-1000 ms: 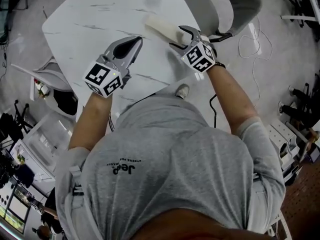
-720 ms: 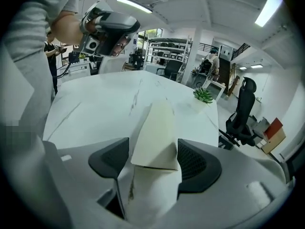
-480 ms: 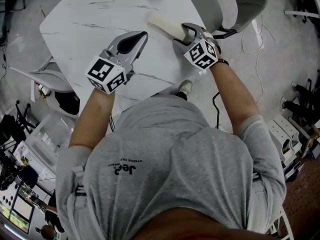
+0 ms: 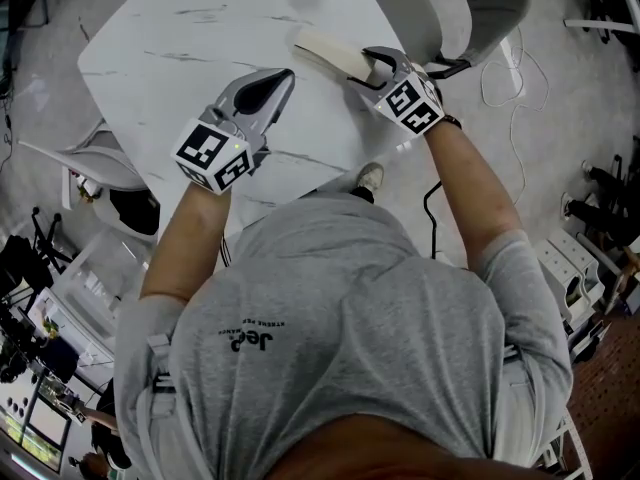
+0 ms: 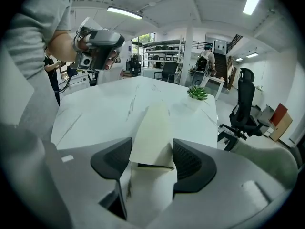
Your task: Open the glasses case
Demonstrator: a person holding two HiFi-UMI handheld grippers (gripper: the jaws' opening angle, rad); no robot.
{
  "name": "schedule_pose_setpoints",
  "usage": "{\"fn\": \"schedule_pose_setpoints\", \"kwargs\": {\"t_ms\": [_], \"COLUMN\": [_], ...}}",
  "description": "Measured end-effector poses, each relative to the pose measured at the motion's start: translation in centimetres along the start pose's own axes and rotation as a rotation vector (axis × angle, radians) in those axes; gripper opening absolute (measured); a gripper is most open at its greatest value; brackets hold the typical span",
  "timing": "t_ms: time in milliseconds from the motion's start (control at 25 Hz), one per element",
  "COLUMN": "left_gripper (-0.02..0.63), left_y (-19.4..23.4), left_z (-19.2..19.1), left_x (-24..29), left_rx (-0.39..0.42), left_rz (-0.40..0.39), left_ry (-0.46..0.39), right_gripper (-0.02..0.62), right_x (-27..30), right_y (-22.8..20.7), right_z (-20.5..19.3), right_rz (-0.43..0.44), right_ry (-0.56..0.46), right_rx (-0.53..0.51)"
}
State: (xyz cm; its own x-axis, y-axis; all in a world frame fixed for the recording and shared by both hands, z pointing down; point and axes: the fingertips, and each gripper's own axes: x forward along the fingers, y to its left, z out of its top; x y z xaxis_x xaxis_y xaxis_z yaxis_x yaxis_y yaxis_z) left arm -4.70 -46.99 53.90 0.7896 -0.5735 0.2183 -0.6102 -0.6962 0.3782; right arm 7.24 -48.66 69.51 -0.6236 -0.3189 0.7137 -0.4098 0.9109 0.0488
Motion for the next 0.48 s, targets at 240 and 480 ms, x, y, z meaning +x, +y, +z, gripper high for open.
{"fn": "schedule_pose_setpoints", "kwargs": {"t_ms": [240, 480], "left_gripper": [0.049, 0.049], "left_y": [-0.2, -0.3], "left_z": [0.5, 0.9], "left_x": [-0.1, -0.5], "left_rx": [0.008, 0.016], "left_rz": [-0.008, -0.006], "left_ry": [-0.002, -0.004], "right_gripper": [0.229, 0.181], "right_x": [-1.4, -2.5], "right_y": [-1.3, -3.2], "right_z": [1.9, 2.4], "right_rz": [-0.007, -0.043], "right_ry": [-0.05, -0.081], "right_rx": [0.028, 0.081]}}
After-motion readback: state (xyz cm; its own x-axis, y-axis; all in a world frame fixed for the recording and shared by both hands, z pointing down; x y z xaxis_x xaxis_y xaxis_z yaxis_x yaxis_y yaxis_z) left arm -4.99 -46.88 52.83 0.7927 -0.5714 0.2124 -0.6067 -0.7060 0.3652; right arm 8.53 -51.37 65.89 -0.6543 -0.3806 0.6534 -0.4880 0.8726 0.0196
